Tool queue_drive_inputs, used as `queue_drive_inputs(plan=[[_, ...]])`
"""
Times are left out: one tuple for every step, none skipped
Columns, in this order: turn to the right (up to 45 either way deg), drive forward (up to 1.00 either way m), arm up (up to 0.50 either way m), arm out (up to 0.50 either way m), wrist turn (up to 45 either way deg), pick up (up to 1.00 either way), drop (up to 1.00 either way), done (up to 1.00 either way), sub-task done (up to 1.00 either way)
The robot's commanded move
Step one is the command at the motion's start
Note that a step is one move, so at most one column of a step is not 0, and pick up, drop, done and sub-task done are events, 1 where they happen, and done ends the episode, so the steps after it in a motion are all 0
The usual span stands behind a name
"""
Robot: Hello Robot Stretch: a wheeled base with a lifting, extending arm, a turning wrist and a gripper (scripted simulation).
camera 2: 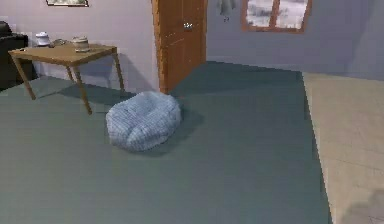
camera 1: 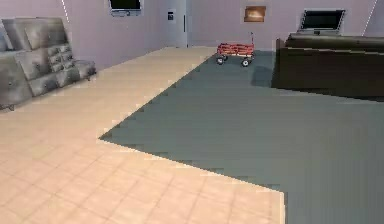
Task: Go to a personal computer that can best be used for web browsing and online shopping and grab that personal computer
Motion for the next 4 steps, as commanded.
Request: queue_drive_inputs(plan=[[0.0, 1.0, 0.0, 0.0, 0.0, 0.0, 0.0, 0.0, 0.0], [0.0, 1.0, 0.0, 0.0, 0.0, 0.0, 0.0, 0.0, 0.0], [0.0, 1.0, 0.0, 0.0, 0.0, 0.0, 0.0, 0.0, 0.0], [0.0, 1.0, 0.0, 0.0, 0.0, 0.0, 0.0, 0.0, 0.0]])
